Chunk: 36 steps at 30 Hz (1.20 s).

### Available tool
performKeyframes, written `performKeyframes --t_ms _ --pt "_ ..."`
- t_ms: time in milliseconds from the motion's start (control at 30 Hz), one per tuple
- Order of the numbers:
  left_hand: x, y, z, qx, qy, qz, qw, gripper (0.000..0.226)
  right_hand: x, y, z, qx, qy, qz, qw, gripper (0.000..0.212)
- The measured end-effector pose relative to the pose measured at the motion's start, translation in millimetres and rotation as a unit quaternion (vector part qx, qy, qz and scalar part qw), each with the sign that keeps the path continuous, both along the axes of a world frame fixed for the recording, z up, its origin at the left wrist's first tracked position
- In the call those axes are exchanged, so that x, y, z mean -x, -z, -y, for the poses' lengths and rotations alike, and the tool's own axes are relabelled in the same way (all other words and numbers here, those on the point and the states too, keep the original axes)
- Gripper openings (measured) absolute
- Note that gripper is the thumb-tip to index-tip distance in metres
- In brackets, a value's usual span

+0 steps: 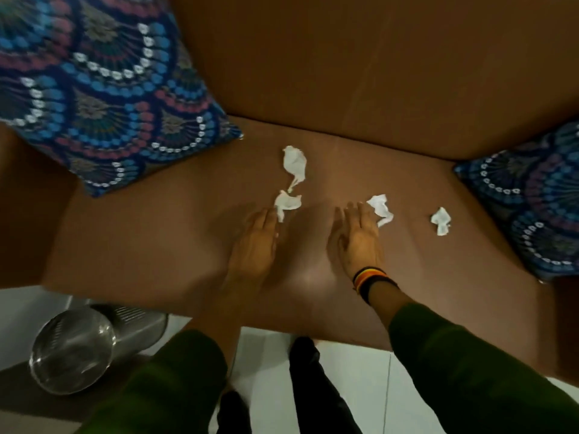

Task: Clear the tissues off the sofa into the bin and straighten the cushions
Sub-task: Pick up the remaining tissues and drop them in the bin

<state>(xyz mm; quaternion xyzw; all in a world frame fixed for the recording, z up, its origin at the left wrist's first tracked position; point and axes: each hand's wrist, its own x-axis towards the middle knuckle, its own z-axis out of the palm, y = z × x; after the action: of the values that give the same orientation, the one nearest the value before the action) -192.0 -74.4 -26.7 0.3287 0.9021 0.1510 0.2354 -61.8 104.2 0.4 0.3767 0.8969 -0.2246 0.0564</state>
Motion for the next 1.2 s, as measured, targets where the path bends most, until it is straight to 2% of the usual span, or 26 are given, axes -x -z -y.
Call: performKeyframes --t_ms 100,200,300,367,433,533,600,667,700,767,900,933,1067,1200 --pt "5.4 11.3 -44.2 0.025 -0.033 -0.006 0.999 0.06 -8.8 15.2 -54.7 -0.001 0.015 0.032 0.999 0.067" --pt "8.0 17.9 -73.2 0.047 -0.079 -0.009 0.996 0.059 -10.9 34.5 -94.6 0.005 -0.013 0.093 0.996 0.074" --pt "11.3 19.2 -88.7 0.069 -0.121 -0.007 0.99 0.049 -8.0 47.8 -111.8 -0.005 -0.051 0.135 0.989 0.073" --pt "9.8 15.2 -91.3 0.048 -0.119 -0.022 0.991 0.038 -9.1 50.2 -113.0 -0.015 -0.06 0.118 0.991 0.065" --pt "3.7 9.0 -90.8 0.014 -0.11 -0.021 0.994 0.034 -14.4 48.8 -109.8 0.013 -0.056 0.101 0.993 0.047" --pt "-7.3 1.4 -91.2 0.032 -0.063 -0.027 0.997 0.033 -27.8 40.9 -109.1 0.071 -0.03 0.117 0.99 0.027" --pt "-12.3 -2.4 -95.8 0.05 -0.02 -0.035 0.998 0.031 -42.8 31.5 -115.5 0.078 0.015 0.098 0.992 0.022" --pt "-13.7 -7.9 -107.7 0.048 0.005 -0.055 0.997 0.023 -59.4 18.1 -128.3 0.072 0.103 0.031 0.992 0.02" --pt "-12.3 -10.6 -116.3 0.041 0.008 -0.067 0.997 0.021 -67.5 12.9 -137.3 0.065 0.153 -0.004 0.986 0.023" --pt "-5.1 -13.4 -136.0 0.011 -0.02 -0.082 0.996 0.019 -81.1 7.8 -160.4 0.066 0.233 -0.028 0.97 0.044" --pt "26.3 -5.8 -164.6 -0.011 -0.132 -0.061 0.989 0.024 -95.4 21.0 -199.4 0.145 0.326 -0.045 0.933 0.072" --pt "33.9 -2.3 -168.5 -0.011 -0.155 -0.053 0.986 0.025 -96.5 25.9 -203.7 0.158 0.333 -0.051 0.928 0.07" --pt "50.9 13.2 -177.4 0.006 -0.225 -0.018 0.974 0.026 -93.5 49.7 -203.5 0.125 0.312 0.01 0.942 0.031" --pt "48.8 17.5 -178.7 -0.007 -0.258 -0.033 0.966 0.024 -94.3 57.0 -184.3 0.087 0.285 -0.012 0.954 0.014"
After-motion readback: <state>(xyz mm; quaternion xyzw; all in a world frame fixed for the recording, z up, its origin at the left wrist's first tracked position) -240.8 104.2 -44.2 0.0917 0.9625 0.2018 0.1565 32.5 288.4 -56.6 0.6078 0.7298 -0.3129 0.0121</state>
